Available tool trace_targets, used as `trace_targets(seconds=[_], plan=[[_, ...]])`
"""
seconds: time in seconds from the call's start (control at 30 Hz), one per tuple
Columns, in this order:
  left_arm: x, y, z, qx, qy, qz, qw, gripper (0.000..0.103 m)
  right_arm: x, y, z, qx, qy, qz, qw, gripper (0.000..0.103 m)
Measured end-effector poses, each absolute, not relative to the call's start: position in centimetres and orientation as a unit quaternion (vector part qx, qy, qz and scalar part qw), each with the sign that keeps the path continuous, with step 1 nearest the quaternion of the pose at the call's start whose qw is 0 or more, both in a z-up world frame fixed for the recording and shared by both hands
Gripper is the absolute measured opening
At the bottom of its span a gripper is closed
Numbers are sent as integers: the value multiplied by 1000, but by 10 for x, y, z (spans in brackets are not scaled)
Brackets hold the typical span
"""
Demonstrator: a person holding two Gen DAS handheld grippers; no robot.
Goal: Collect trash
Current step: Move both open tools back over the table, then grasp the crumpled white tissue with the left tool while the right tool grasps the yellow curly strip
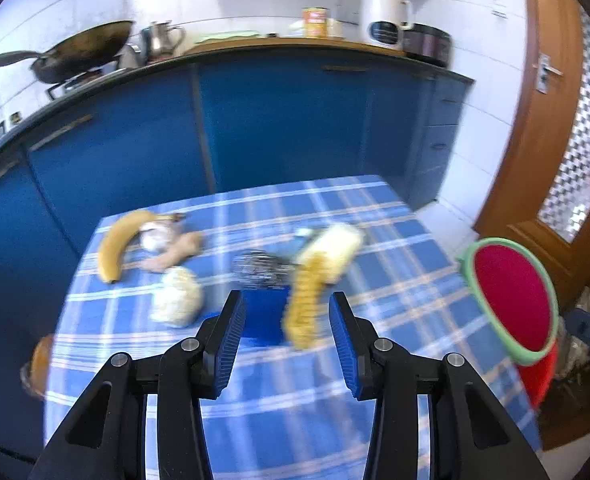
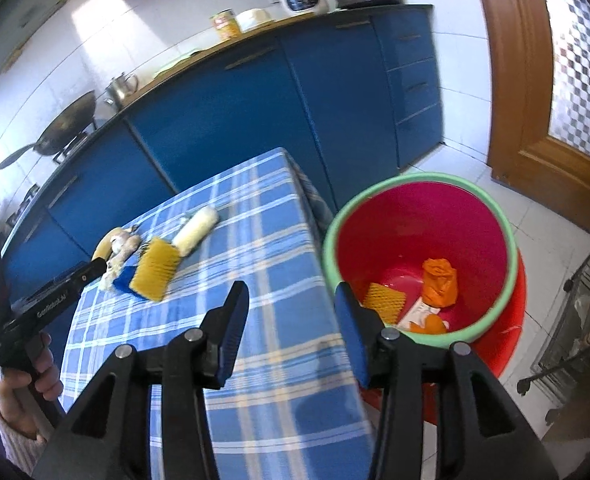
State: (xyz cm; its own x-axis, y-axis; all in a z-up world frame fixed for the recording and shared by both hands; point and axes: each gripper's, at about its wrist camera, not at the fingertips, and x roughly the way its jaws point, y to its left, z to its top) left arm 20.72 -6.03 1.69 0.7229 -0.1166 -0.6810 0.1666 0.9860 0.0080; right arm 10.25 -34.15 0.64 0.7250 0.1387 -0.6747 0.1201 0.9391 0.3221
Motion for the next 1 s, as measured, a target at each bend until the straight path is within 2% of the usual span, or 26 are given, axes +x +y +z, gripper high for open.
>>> trace_targets(seconds=[0.3,0.47,1.0], plan=[[249,13,-1,10,395,-17,918,45,123,-298,11,166,383,33,908,48],[276,35,-21,-11,414,-6,910,45,136,-280,9,156,393,40,905,54],[308,39,-67,-65,452,-17,889,45,184,-237,-10,137,427,50,892,54]])
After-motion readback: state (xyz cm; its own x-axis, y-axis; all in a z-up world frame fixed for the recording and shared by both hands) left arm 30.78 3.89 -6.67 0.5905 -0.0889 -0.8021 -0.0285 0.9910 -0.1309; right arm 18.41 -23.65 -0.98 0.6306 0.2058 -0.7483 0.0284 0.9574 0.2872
